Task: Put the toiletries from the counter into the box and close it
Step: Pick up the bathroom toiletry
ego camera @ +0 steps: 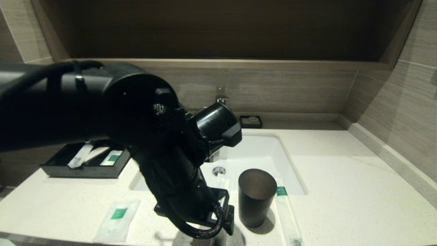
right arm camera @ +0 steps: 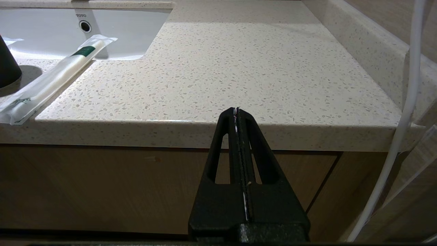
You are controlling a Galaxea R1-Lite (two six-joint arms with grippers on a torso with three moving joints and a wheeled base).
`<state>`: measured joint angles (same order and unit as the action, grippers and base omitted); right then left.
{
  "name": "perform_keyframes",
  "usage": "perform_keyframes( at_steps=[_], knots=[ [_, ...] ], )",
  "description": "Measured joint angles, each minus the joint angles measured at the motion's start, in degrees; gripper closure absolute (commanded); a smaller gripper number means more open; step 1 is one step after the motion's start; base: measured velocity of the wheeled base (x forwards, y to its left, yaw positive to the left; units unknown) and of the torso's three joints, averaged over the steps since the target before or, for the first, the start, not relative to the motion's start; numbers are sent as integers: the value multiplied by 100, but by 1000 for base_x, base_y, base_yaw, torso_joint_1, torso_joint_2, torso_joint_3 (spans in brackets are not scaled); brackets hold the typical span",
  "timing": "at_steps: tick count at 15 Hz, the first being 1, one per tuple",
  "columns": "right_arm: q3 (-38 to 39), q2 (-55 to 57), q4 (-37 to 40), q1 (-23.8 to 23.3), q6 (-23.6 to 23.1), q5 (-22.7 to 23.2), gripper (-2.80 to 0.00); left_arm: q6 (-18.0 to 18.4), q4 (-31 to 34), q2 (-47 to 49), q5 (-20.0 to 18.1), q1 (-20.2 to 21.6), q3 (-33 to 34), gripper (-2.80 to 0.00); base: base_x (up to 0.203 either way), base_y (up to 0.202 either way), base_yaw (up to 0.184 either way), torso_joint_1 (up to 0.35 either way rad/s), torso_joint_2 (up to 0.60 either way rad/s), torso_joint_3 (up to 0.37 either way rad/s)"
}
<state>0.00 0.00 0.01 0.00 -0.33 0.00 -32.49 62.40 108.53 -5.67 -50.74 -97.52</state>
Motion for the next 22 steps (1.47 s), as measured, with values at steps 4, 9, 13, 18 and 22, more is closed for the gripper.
perform_keyframes(
  at_steps=[4,9,13,18,22],
  knots=[
    [0,0,-1,0,2,0,0,27,41,62,0,-6,-5,-280,0,0,0,0,0,0],
    [0,0,-1,0,2,-2,0,57,72,157,157,-61,-27,-280,0,0,0,0,0,0],
    [0,0,-1,0,0,0,0,29,120,197,160,-181,-106,-280,0,0,0,0,0,0],
    [0,0,-1,0,0,0,0,24,217,294,244,-297,-176,-280,0,0,0,0,0,0],
    [0,0,-1,0,2,0,0,29,252,381,455,-295,-179,-280,0,0,0,0,0,0]
  ],
)
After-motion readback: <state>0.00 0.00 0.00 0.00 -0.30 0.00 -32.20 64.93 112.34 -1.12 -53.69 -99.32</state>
